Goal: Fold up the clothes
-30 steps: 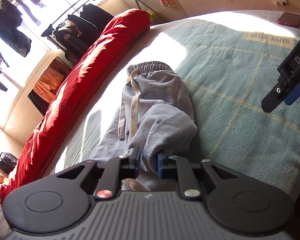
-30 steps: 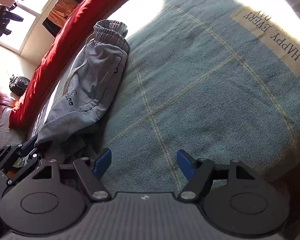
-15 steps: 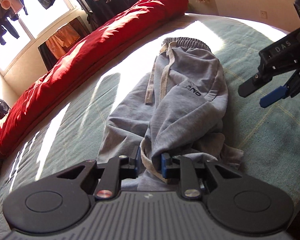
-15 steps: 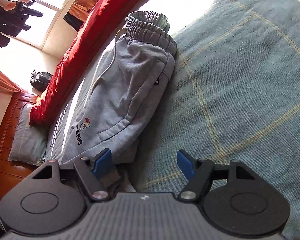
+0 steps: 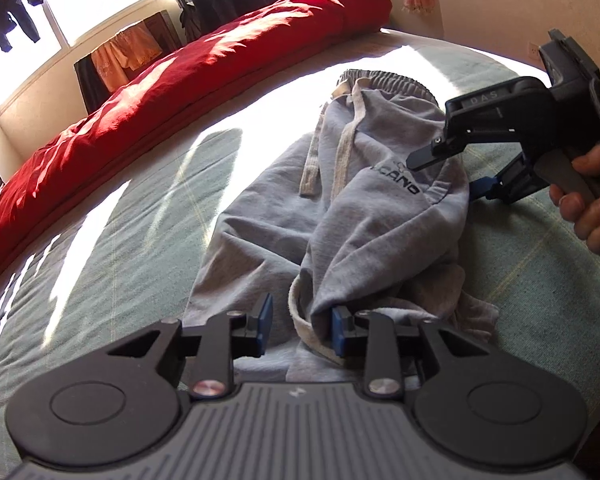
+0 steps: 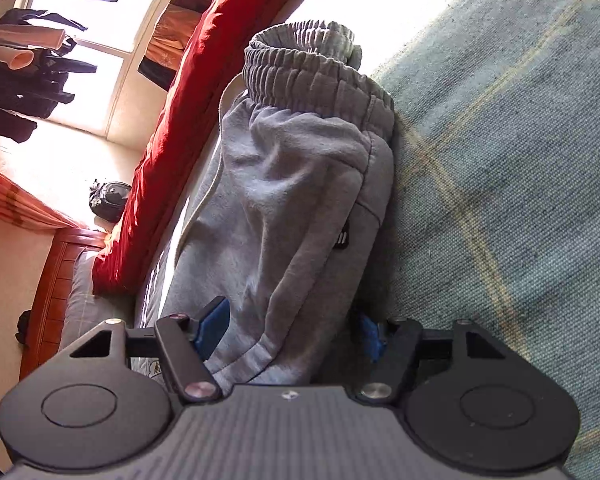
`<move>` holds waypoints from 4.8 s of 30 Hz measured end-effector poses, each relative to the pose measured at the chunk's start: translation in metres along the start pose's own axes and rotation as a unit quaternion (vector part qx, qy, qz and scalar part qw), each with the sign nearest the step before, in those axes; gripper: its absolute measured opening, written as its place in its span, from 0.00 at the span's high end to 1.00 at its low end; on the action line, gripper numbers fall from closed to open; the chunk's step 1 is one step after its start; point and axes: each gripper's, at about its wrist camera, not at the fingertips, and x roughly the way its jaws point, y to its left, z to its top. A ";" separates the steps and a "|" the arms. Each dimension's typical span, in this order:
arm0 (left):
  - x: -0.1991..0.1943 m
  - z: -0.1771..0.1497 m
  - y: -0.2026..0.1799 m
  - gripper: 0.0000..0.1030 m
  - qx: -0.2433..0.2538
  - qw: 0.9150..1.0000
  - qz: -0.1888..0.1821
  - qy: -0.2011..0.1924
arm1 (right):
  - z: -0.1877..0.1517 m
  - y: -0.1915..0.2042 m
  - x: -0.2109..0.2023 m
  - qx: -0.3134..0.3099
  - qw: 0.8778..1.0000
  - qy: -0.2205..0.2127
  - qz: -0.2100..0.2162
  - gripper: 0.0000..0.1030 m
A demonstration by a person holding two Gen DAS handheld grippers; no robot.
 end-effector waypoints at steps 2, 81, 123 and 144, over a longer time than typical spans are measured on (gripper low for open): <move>-0.003 0.000 0.000 0.65 0.007 1.000 -0.004 0.000 | 0.007 -0.001 0.003 -0.001 1.000 -0.013 -0.001 0.40; -0.088 -0.061 0.005 0.34 -0.047 0.997 -0.045 0.035 | -0.006 0.003 -0.229 -0.166 0.898 -0.150 -0.379 0.42; -0.105 -0.126 0.087 0.25 -0.194 0.980 -0.008 0.029 | -0.138 0.138 -0.108 -0.299 0.924 -0.017 -0.239 0.30; -0.006 -0.109 0.113 0.43 -0.059 0.989 -0.132 0.012 | -0.115 0.114 -0.066 -0.280 0.924 0.019 -0.260 0.30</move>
